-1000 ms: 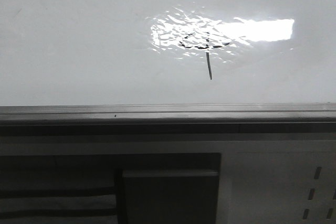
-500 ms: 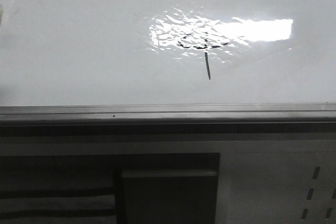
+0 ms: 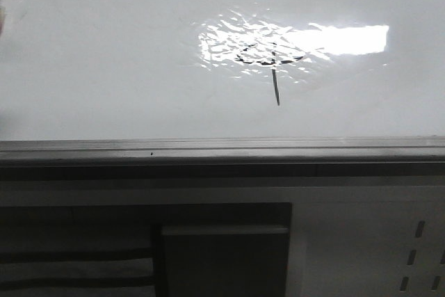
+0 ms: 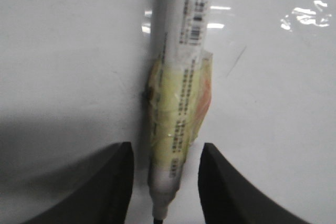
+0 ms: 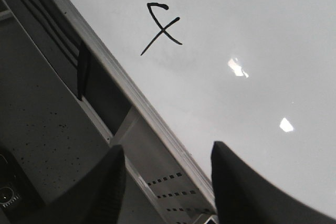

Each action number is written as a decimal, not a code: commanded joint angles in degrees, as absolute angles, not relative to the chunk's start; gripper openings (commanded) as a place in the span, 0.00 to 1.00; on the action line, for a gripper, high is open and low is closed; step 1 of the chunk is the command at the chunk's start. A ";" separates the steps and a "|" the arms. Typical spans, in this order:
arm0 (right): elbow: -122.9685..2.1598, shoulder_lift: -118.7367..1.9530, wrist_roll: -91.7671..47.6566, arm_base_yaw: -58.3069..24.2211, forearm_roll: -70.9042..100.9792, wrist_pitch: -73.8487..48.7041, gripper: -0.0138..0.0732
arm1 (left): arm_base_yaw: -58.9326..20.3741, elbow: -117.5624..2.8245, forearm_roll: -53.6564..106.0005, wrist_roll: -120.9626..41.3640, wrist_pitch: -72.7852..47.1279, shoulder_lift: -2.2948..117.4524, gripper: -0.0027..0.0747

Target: Write number 4 on whiteboard

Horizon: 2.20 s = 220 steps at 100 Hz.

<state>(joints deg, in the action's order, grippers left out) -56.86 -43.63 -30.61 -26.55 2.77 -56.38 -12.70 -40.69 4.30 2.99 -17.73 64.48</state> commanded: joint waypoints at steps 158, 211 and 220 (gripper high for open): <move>-32.68 -27.37 12.01 -26.43 -21.68 -29.25 0.08 | -3.95 -9.91 0.00 3.97 -13.89 5.46 0.01; -32.68 -27.38 12.01 -26.43 -21.68 -29.37 0.08 | -3.16 1.49 1.64 3.97 1.85 -1.72 0.01; -32.68 -27.38 12.01 -26.43 -21.68 -29.37 0.08 | -3.16 1.49 1.64 3.97 1.85 -1.72 0.01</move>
<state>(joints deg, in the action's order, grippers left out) -31.03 -27.12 11.83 -26.55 -20.18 -33.09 -3.17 -0.10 1.09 3.42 -3.06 -0.27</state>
